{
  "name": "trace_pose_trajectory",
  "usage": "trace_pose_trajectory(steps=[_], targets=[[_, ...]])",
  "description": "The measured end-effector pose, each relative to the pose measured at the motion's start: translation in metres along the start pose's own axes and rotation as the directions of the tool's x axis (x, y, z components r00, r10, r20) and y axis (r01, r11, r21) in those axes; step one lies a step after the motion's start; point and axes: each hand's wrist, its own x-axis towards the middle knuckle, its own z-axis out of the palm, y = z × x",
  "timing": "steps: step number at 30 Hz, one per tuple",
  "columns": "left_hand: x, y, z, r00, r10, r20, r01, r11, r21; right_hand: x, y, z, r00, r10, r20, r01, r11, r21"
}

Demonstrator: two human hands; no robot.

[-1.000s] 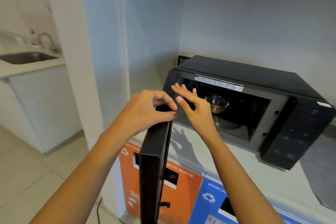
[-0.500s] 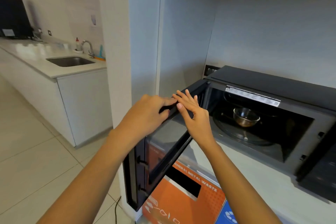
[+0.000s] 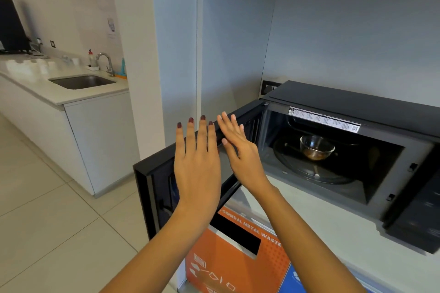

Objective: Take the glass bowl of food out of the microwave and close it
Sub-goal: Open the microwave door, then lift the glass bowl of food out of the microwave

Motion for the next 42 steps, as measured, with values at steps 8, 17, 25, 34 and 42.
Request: trace_pose_trajectory(steps=[8,17,25,34,42], targets=[[-0.008,0.025,0.021,0.995,-0.011,-0.102,-0.008,0.983,-0.185,-0.03,0.022,-0.017,0.974,0.129,-0.188,-0.122,0.991,0.05],[-0.021,0.086,0.076,0.989,0.141,0.04,-0.087,0.785,-0.613,-0.098,0.082,-0.067,0.832,0.363,-0.419,-0.41,0.912,-0.023],[-0.006,0.143,0.132,0.965,0.242,0.105,-0.068,0.611,-0.789,-0.135,0.131,-0.115,0.712,0.458,-0.532,-0.559,0.828,-0.035],[0.035,0.193,0.197,0.947,0.305,0.103,-0.06,0.481,-0.875,-0.131,0.185,-0.143,0.649,0.427,-0.629,-0.596,0.8,-0.073],[0.093,0.243,0.239,0.917,0.356,0.181,0.002,0.449,-0.893,-0.085,0.251,-0.164,0.663,0.531,-0.528,-0.642,0.766,-0.035]])
